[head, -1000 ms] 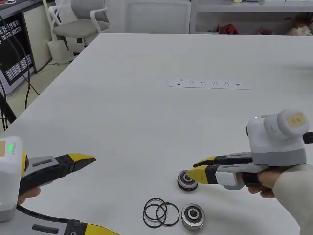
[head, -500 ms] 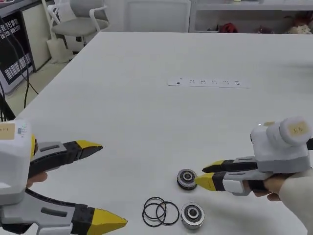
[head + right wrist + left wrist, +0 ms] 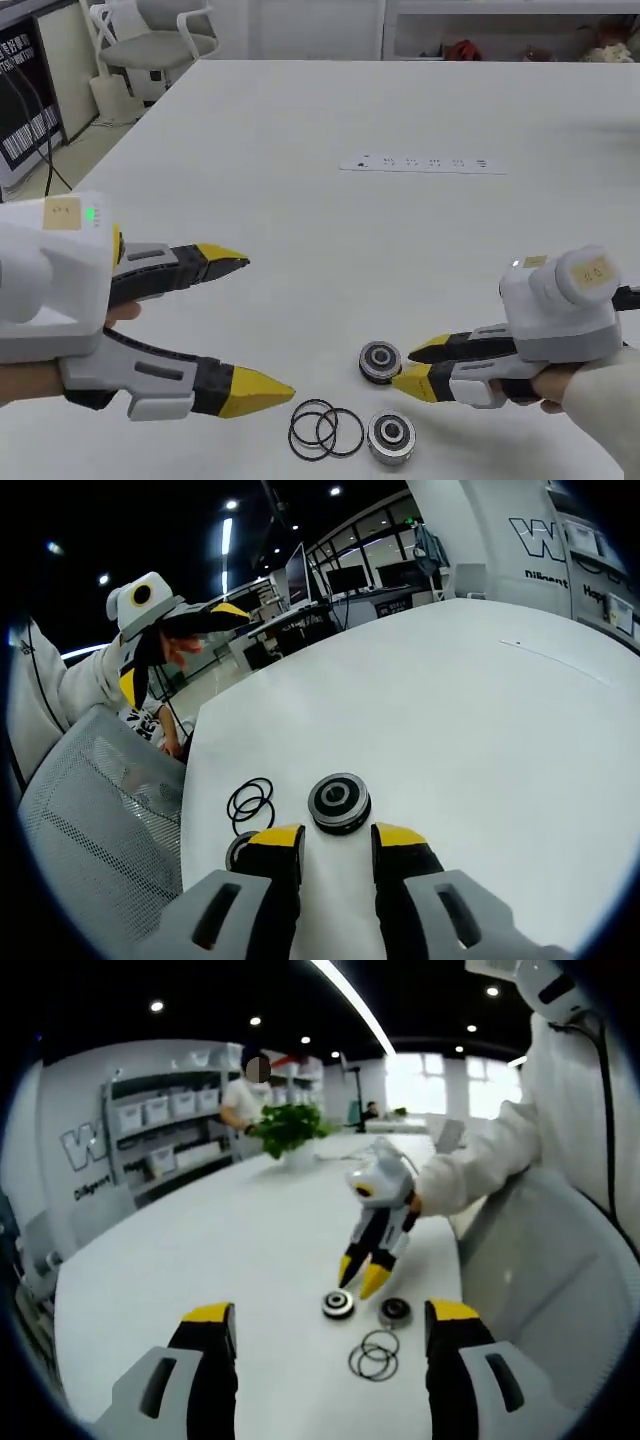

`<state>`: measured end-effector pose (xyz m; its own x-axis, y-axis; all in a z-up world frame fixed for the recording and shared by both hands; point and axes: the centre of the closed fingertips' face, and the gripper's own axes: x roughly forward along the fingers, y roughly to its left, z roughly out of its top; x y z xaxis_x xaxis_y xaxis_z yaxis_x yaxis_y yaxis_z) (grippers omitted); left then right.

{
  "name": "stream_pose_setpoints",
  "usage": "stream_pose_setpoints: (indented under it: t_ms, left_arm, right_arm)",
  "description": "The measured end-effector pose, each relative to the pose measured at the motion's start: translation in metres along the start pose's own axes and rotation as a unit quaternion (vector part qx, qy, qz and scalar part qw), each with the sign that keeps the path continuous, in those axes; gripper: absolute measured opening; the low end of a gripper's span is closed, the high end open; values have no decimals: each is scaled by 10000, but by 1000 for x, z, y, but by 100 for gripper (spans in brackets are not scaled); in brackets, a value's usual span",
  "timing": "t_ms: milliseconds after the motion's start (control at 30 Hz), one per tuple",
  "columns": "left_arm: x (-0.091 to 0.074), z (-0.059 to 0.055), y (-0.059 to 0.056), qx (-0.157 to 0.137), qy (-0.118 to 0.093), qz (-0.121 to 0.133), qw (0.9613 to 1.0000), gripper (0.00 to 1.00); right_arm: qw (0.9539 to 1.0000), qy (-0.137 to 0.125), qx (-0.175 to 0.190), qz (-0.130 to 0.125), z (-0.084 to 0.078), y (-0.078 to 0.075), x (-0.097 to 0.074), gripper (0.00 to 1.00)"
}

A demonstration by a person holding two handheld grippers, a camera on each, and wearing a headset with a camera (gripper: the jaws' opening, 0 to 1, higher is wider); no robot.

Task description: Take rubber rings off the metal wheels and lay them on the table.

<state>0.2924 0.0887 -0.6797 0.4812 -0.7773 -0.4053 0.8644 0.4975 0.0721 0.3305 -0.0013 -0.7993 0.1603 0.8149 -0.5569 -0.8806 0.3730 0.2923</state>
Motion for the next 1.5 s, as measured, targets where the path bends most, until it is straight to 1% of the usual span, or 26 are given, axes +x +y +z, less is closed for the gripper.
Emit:
stream_pose_setpoints:
  t_ms: [167,333,533,667,800,967,1067,1133,1267,1400,1500]
  left_arm:
    - [11,4,-1,113,-51,-116,9999,76]
    - [22,8,4,128,-126,-135,9997,72]
    - [39,14,6,214,-193,-213,9994,68]
    - [53,15,7,272,-175,-277,9991,64]
    - [65,13,7,281,-161,-349,9989,62]
    - [81,4,8,341,-30,-421,9985,57]
    - [92,-6,7,369,109,-439,9983,53]
    - [99,-11,6,434,133,-443,9980,51]
    - [109,-22,5,442,219,-419,9979,46]
    - [116,-29,1,467,275,-432,9976,43]
    - [122,-36,0,475,358,-463,9972,39]
  right_arm:
    - [9999,78,-84,33,-3,2,3,25]
    - [9999,68,-125,24,-2,1,3,25]
    - [9998,58,-166,5,-2,1,4,24]
    - [9998,55,-175,-10,-2,0,4,24]
    - [9998,31,-178,-9,-2,-1,4,24]
    - [9998,-10,-190,4,0,-1,5,24]
    - [9998,-12,-217,-2,-1,-1,5,23]
    - [9997,-25,-238,-14,0,-2,5,23]
    - [9996,-38,-297,-17,0,-2,6,21]
    - [9995,-51,-326,-28,0,-3,6,20]
    - [9994,-51,-347,-24,-1,-3,6,20]
